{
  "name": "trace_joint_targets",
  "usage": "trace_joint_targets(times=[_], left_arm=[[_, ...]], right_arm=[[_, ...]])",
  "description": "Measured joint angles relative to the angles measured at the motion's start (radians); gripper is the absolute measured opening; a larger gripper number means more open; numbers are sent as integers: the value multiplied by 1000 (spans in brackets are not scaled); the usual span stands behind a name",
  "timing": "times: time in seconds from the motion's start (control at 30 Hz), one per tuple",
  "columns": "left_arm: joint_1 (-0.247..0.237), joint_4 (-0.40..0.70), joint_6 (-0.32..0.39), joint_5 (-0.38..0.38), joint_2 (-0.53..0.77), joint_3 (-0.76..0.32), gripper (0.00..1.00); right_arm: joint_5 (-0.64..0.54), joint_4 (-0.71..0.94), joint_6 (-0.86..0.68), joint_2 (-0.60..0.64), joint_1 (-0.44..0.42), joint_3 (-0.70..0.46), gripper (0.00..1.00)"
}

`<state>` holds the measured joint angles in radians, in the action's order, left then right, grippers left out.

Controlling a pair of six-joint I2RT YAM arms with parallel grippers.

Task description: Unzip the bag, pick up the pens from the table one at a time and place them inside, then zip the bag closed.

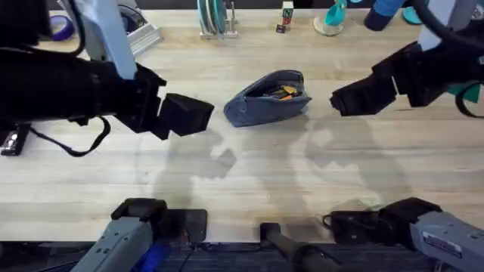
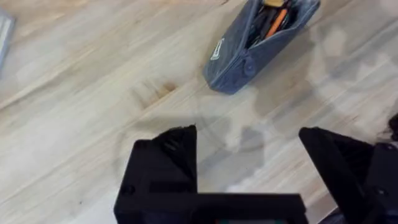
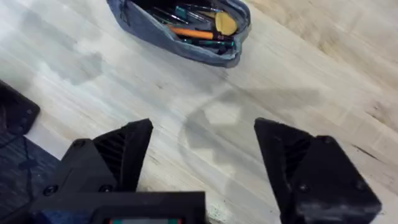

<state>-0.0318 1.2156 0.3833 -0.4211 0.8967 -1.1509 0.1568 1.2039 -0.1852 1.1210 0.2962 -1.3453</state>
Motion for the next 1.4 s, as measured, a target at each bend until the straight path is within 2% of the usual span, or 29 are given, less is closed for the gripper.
trace_joint_targets(times=[0.23, 0.33, 0.67, 1.0, 1.4], left_arm=[[129, 9, 121, -147, 0, 4, 994], [159, 13, 170, -196, 0, 4, 994], [209, 6, 276, -272, 56, 4, 995], [241, 3, 493, -403, 237, 4, 995], [312, 30, 748, -527, 397, 4, 995]], right_arm=[[0, 0, 26, 0, 0, 0, 996], [0, 0, 29, 0, 0, 0, 996], [0, 0, 58, 0, 0, 0, 996], [0, 0, 79, 0, 0, 0, 995], [0, 0, 81, 0, 0, 0, 996]])
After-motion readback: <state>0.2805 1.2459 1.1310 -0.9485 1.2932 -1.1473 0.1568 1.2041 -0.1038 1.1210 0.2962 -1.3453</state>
